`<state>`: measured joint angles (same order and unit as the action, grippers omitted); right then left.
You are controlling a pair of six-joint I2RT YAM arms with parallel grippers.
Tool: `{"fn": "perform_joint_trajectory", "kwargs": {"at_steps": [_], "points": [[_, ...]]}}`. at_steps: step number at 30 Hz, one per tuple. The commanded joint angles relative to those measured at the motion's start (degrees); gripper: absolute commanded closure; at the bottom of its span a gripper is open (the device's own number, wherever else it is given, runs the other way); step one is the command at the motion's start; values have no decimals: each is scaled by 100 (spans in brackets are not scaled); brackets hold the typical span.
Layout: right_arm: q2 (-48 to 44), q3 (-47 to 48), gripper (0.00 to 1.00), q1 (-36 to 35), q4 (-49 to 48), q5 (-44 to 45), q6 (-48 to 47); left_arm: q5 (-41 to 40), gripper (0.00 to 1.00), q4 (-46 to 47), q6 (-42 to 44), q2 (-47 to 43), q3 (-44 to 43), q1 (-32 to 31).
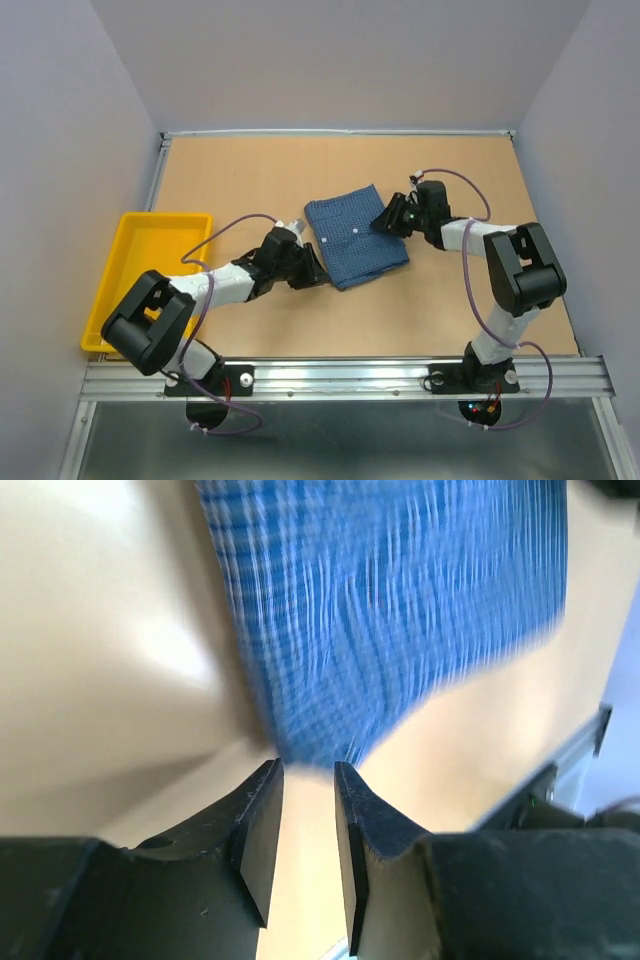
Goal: Fold and stack the long sleeve shirts
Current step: Fold the shirt
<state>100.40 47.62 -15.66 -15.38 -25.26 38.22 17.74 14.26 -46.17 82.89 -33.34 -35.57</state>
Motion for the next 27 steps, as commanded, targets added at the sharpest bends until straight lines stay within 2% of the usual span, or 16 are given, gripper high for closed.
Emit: {"fn": "perform_joint_trajectory", "kwargs": {"at_steps": [1, 7, 12, 16, 17, 21, 27], "points": [[-212, 924, 58, 98, 1010, 522, -807, -147, 61, -28, 134, -580, -32, -318], [-1135, 469, 57, 98, 870, 47, -228, -561, 58, -81, 959, -1030, -356, -494], [-1734, -340, 57, 98, 413, 109, 63, -508, 57, -81, 1725, -198, -1243, -792], [-1472, -700, 57, 177, -69, -58, 273, -351, 58, -195, 2051, 768, -1964, -1047], [-1392, -805, 57, 282, -480, -137, 465, -306, 59, -222, 2060, 938, -2174, -1109], [-909, -1262, 58, 546, -1150, -453, 634, -191, 60, -415, 2077, 1693, -2518, -1364], [-451, -1492, 59, 1029, -1407, -630, 424, -402, 62, -846, 1902, 2003, -2362, -1400]]}}
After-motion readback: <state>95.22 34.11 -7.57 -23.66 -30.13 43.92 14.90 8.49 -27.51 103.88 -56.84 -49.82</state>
